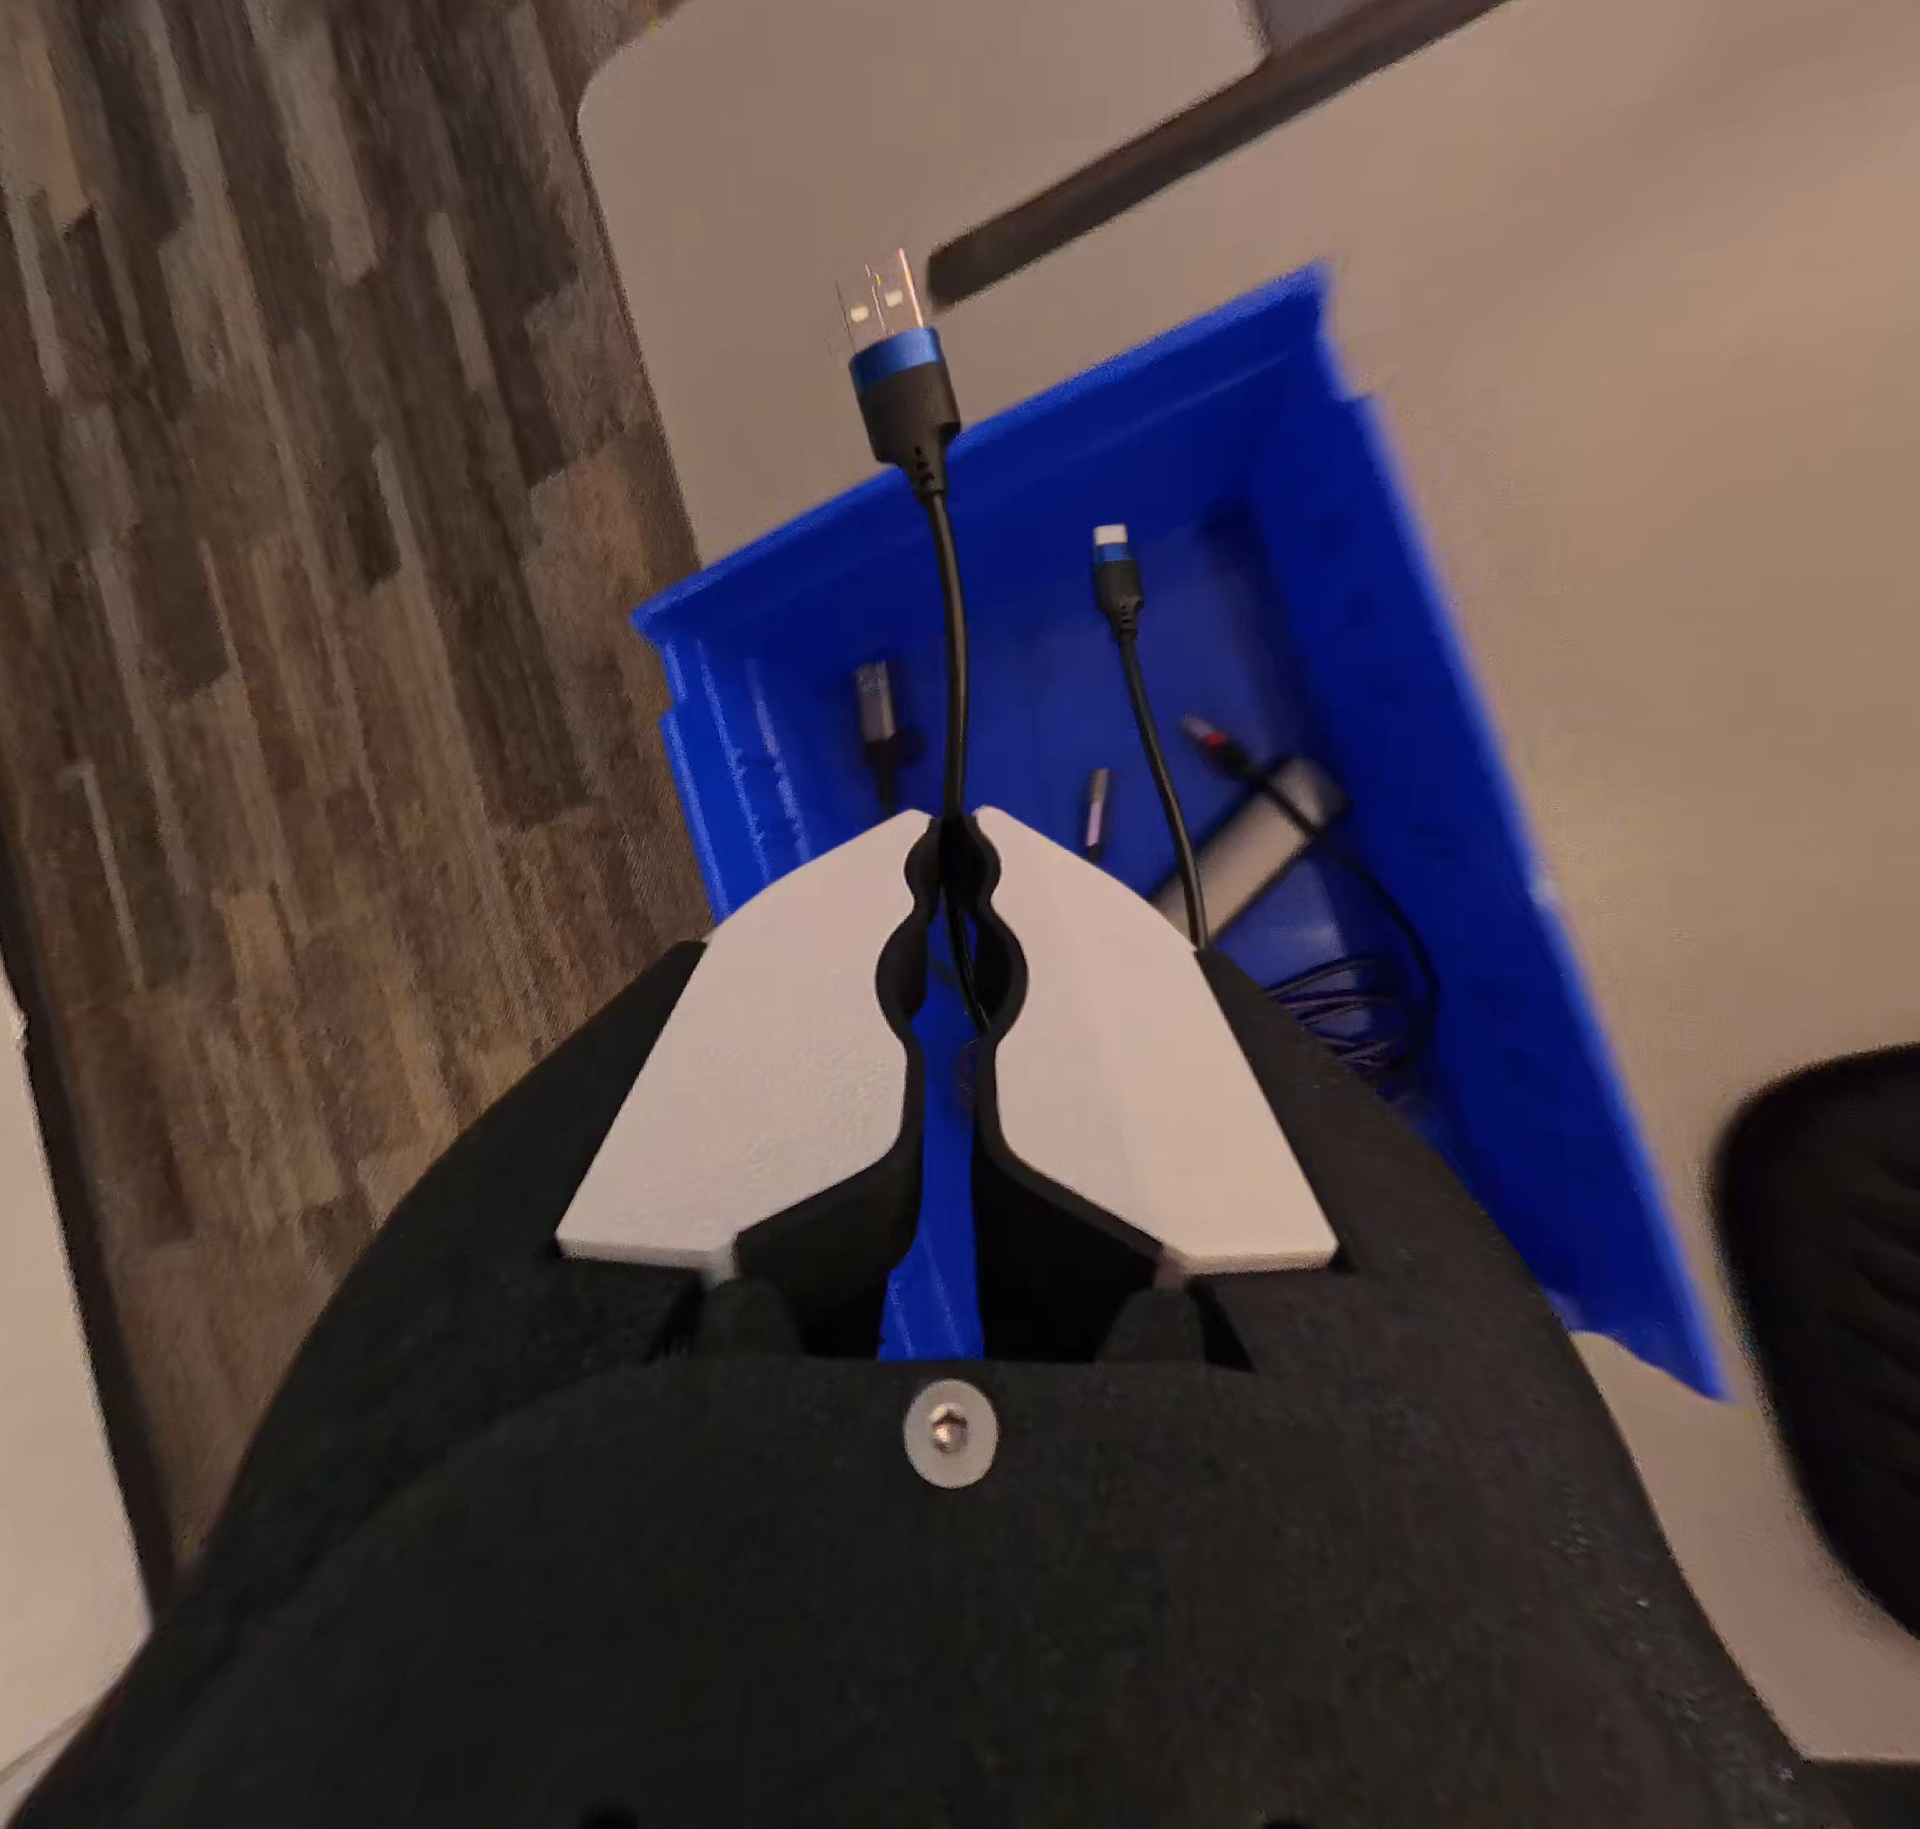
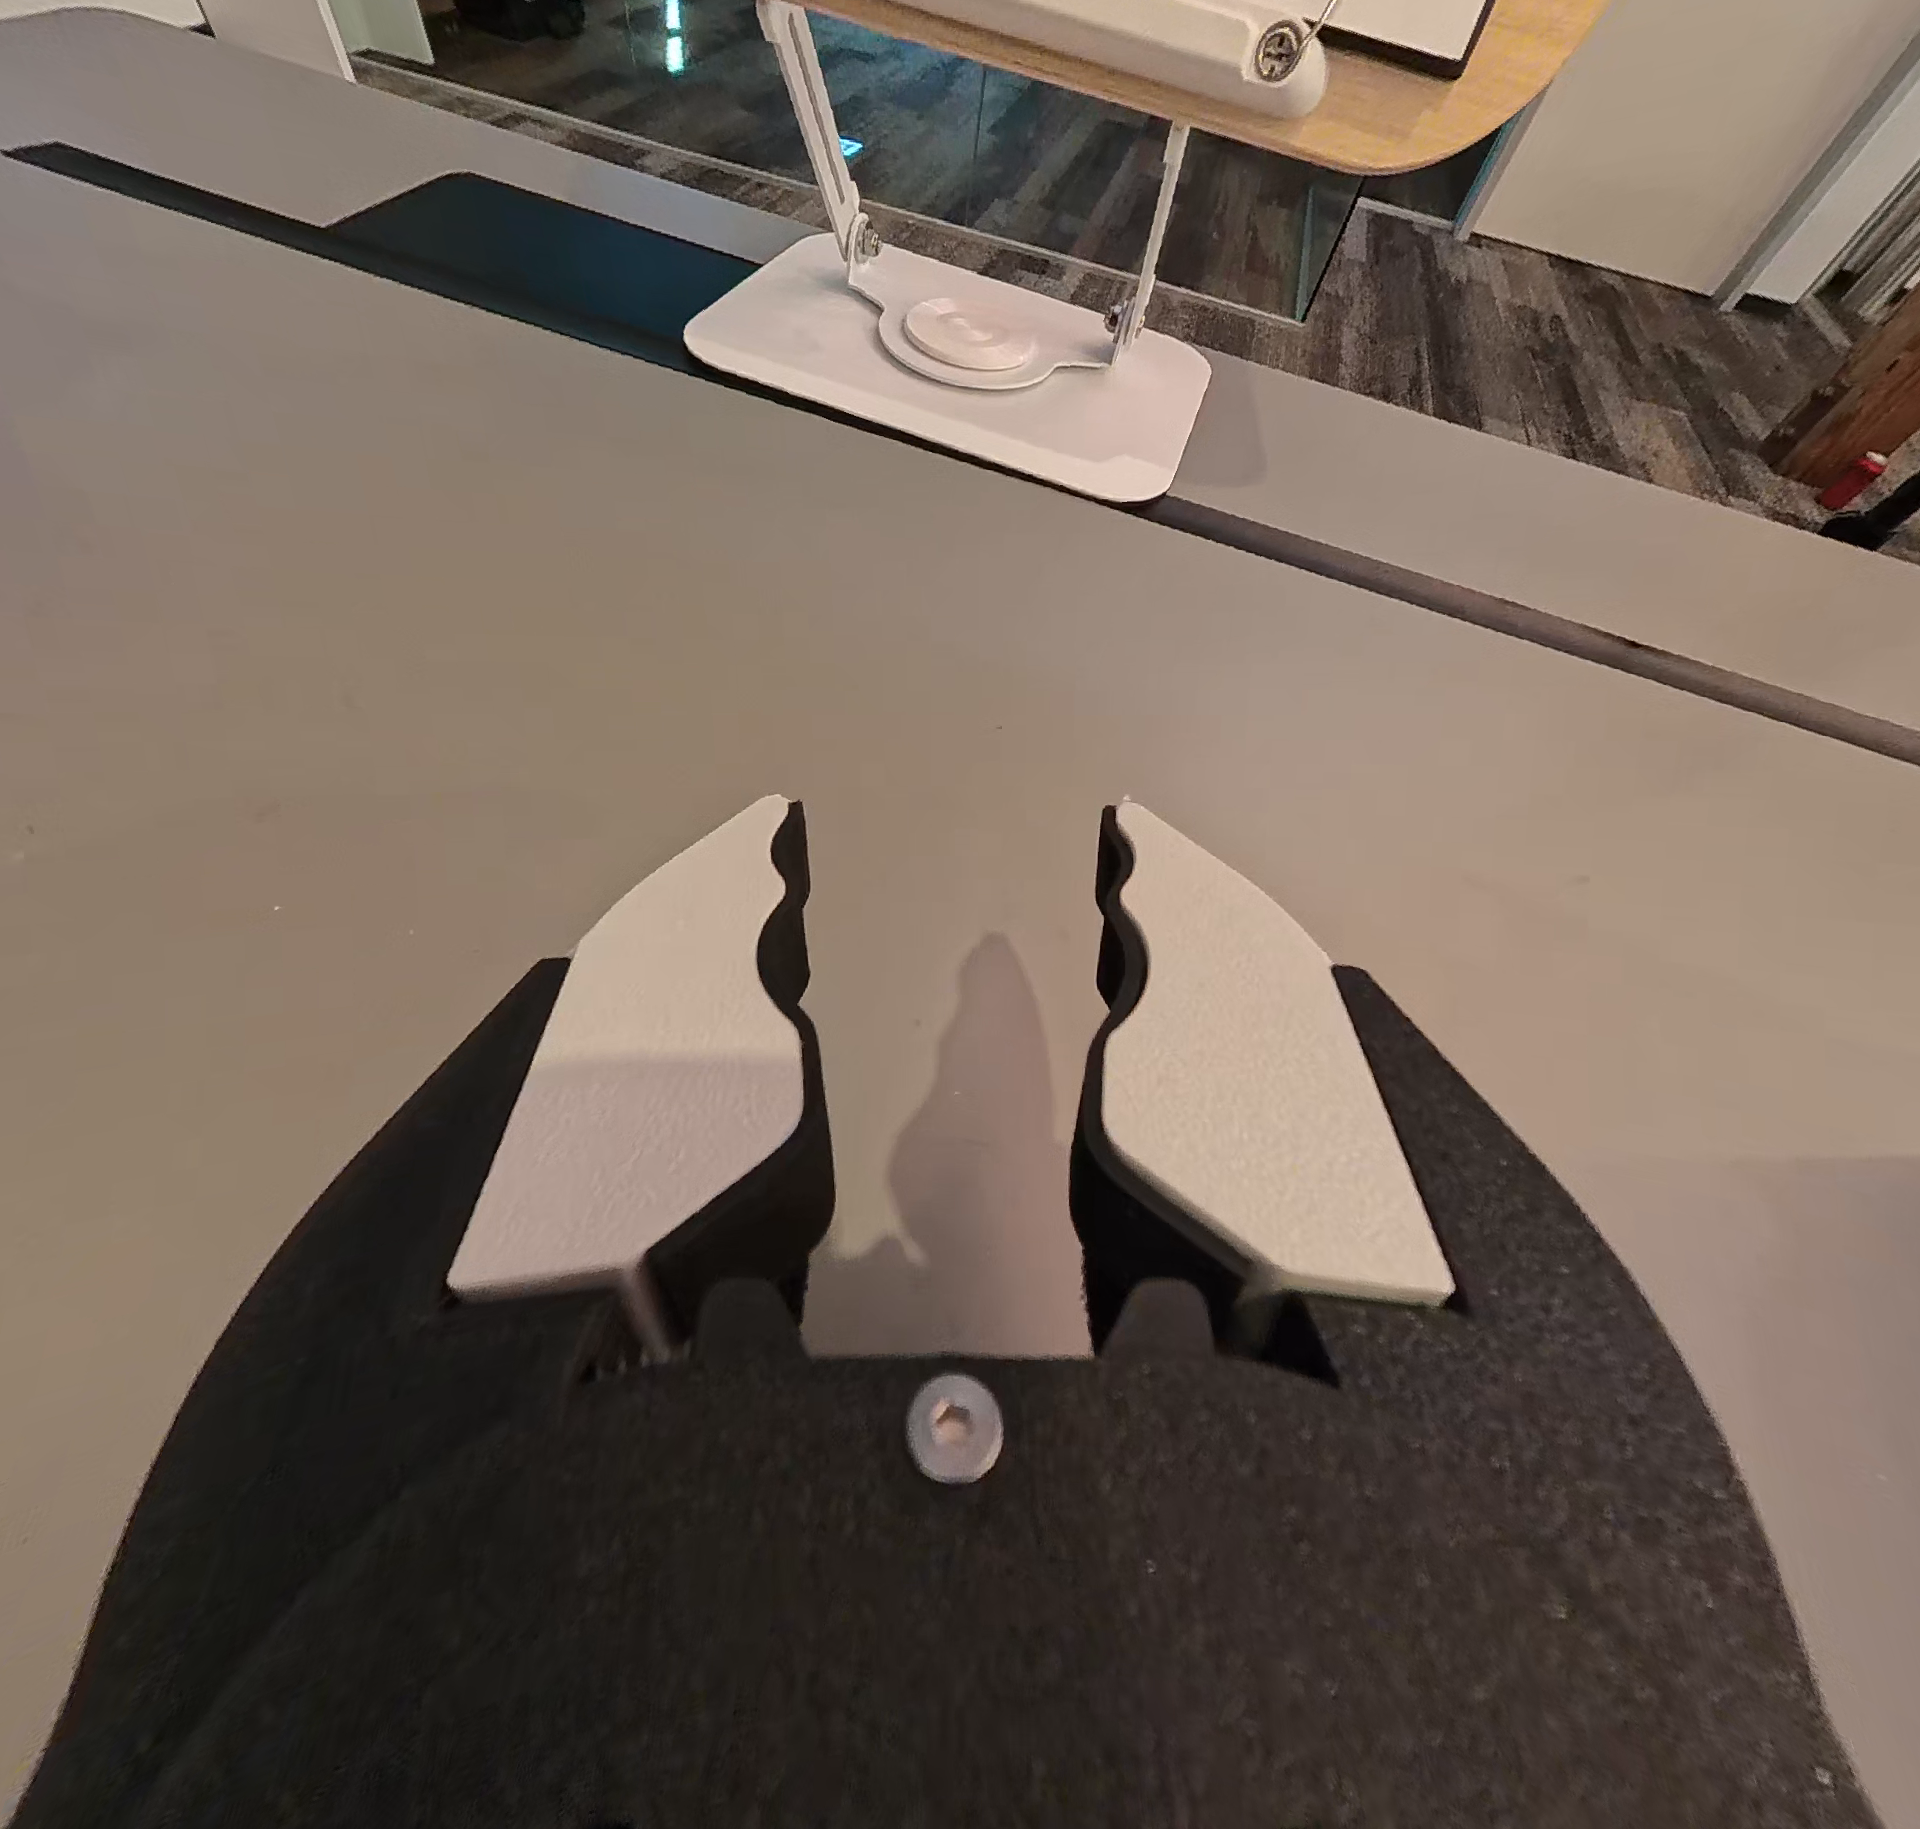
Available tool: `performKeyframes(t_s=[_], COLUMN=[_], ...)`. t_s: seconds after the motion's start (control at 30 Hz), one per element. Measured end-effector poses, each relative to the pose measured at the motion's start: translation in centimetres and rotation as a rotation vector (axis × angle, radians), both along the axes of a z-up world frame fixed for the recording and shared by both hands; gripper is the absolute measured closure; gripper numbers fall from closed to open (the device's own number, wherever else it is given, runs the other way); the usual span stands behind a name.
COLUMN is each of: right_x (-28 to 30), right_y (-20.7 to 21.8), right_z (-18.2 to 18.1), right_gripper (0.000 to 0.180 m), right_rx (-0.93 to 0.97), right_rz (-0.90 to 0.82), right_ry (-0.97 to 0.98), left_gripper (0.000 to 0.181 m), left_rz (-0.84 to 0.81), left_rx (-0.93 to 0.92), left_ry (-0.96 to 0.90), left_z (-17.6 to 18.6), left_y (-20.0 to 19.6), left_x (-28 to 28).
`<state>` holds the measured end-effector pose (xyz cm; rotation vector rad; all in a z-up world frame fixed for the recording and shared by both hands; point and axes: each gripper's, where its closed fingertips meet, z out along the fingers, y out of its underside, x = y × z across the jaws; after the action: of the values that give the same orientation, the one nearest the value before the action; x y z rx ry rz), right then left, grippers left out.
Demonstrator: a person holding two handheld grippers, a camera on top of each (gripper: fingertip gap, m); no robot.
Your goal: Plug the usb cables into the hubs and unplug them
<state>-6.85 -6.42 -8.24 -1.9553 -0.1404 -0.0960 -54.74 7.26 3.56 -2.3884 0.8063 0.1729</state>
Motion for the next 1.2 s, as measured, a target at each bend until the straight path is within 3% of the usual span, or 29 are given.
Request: performKeyframes(t_s=[0.17, 0.3, 0.47, 0.63, 0.97, 1.2], right_x=[0.9, 3.3, 7.3, 9.3, 10.1, 9.6], right_y=[-0.4, -1.4, -2.9, -3.5, -3.5, -3.4], right_z=[0.5, 1.5, 2.6, 1.5, 1.1, 0.6], right_gripper=[0.127, 0.129, 0.134, 0.132, 0.132, 0.132], right_rx=[0.018, 0.054, 0.105, 0.050, 0.037, 0.018], right_rz=[-0.023, -0.099, -0.197, -0.214, -0.227, -0.207], right_ry=[0.031, 0.048, 0.045, 0.040, 0.079, 0.086], left_gripper=[0.178, 0.178, 0.178, 0.178, 0.178, 0.178], left_rz=[-0.181, -0.373, -0.547, -0.622, -0.609, -0.586], left_rx=[0.027, -0.018, -0.133, -0.274, -0.346, -0.309], left_ry=[-0.197, -0.330, -0.340, -0.331, -0.148, -0.134], left_z=[5.2, 6.1, 1.0, -5.6, -14.9, -17.7], left_y=[-3.0, -7.2, -11.3, -13.4, -12.4, -11.8], left_x=[10.1, 20.5, 31.3, 38.3, 39.9, 40.2])
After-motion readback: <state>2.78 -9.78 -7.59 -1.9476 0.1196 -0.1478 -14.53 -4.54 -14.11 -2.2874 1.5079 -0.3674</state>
